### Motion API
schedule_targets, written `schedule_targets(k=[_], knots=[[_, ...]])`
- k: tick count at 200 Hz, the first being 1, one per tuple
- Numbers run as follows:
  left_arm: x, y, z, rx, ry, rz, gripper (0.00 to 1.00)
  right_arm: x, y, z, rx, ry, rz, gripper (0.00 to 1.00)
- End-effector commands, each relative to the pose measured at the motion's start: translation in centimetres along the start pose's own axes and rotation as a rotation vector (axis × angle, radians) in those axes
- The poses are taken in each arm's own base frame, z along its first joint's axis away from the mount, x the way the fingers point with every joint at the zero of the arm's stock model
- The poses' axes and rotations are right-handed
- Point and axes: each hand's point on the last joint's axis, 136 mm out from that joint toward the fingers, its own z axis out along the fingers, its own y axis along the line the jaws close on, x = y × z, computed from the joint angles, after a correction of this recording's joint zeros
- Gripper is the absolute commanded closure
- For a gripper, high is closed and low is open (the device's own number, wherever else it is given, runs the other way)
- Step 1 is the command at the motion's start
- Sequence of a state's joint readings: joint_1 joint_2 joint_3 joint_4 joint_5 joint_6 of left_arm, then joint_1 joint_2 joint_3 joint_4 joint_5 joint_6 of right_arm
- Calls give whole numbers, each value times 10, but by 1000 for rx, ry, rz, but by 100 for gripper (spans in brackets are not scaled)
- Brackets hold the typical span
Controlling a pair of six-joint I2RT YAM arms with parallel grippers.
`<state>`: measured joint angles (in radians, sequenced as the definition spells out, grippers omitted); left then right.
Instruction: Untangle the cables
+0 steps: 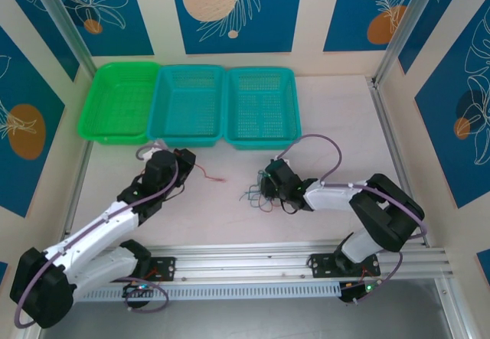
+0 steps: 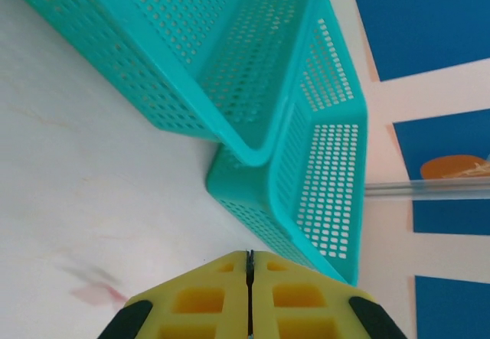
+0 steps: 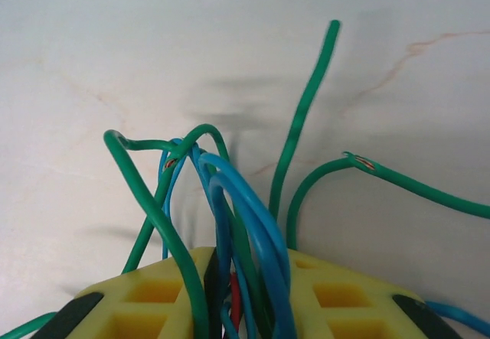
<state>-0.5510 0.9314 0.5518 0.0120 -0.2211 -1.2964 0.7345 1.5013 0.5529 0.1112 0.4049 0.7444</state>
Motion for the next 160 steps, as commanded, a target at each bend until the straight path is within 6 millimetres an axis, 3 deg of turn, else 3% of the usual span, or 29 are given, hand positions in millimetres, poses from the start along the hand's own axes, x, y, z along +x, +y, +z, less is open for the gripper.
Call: schedule_targets(k=[1,16,29,56,82,107,130,160], knots=[[-16,3,-11,-49,-3,104,100,51,-68,-3,232,169,40,71],[-30,-4,-17,-60,-4,145,100,52,-79,-4,239,177,86,71],[-35,-16,-18,-43,23,177,100,49,-75,-6,204,163,76,70],[-32,-62,-14,58,110,269,100,30,-28,-21,13,135,-41,62],[-35,-108,-11,139,166,356,100,3,7,-54,-132,61,-62,36],[-51,-137,-7,147,127,427,100,-23,20,-87,-213,-40,-54,20],[-85,-140,2,53,55,409,100,-45,30,-116,-273,-109,-73,18],[-165,-123,11,-125,-136,362,100,-63,42,-139,-321,-159,-96,17]])
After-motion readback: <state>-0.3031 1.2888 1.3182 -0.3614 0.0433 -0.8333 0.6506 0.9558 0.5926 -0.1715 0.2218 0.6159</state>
